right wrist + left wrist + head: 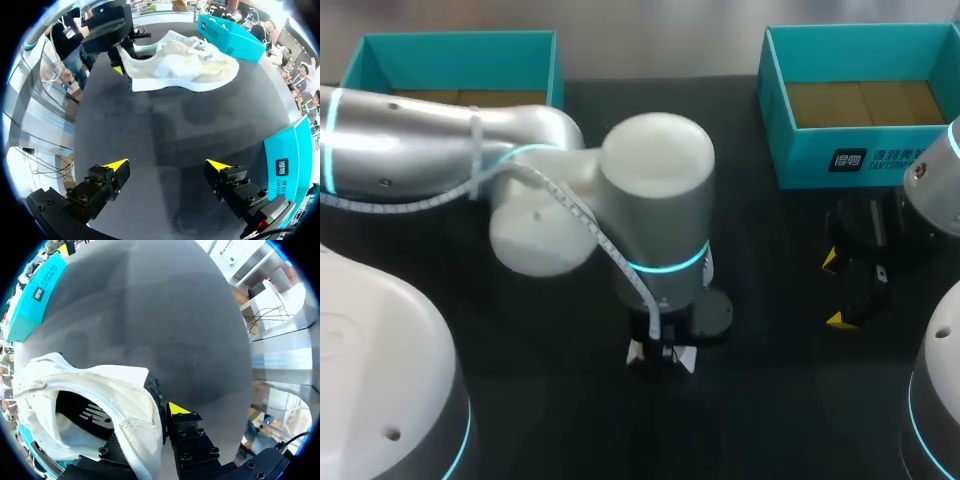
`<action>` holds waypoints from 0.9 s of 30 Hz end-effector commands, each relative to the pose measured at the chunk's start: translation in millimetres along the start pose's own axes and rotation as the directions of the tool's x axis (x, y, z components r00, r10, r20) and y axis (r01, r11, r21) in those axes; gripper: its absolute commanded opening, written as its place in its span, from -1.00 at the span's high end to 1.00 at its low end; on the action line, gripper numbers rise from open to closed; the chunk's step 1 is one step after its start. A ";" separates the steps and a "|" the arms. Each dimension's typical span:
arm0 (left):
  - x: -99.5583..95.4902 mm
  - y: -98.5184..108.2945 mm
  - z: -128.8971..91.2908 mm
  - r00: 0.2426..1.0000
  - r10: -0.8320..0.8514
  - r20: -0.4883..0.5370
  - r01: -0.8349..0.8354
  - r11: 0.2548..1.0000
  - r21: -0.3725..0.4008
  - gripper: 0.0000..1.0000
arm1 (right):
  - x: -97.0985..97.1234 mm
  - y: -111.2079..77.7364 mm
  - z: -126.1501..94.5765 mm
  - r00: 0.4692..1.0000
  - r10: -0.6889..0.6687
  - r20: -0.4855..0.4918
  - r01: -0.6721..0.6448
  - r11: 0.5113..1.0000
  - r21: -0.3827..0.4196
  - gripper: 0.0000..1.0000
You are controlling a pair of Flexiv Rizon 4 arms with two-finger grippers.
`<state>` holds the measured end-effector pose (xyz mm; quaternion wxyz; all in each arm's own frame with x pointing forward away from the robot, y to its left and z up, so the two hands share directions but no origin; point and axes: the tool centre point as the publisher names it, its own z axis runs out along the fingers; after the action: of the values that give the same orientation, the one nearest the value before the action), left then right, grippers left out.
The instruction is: Take the shoe out of the shoebox, open the shoe tongue, remove and reinsert the insole, then place the shoe into the shoebox
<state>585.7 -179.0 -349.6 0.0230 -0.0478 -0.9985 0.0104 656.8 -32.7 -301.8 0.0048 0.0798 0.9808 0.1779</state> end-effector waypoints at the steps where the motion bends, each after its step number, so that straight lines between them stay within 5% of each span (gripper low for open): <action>1: -1.0 19.9 -39.1 1.000 -0.009 0.011 0.009 1.000 -0.004 1.00 | 1.0 0.2 1.2 1.000 0.001 0.003 -0.001 1.000 0.003 -1.00; 11: -14.2 44.3 -51.6 0.999 -0.052 -0.002 0.052 0.999 -0.006 1.00 | 1.0 0.2 1.2 1.000 0.001 0.003 -0.001 1.000 0.003 -1.00; 27: -63.1 82.9 -136.7 0.999 -0.040 0.012 0.040 0.999 0.012 1.00 | 1.0 0.2 1.2 1.000 0.001 0.003 -0.001 1.000 0.003 -1.00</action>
<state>650.7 -115.2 -245.3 0.0105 -0.0248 -0.9996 0.0087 656.8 -32.7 -301.8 0.0048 0.0798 0.9808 0.1779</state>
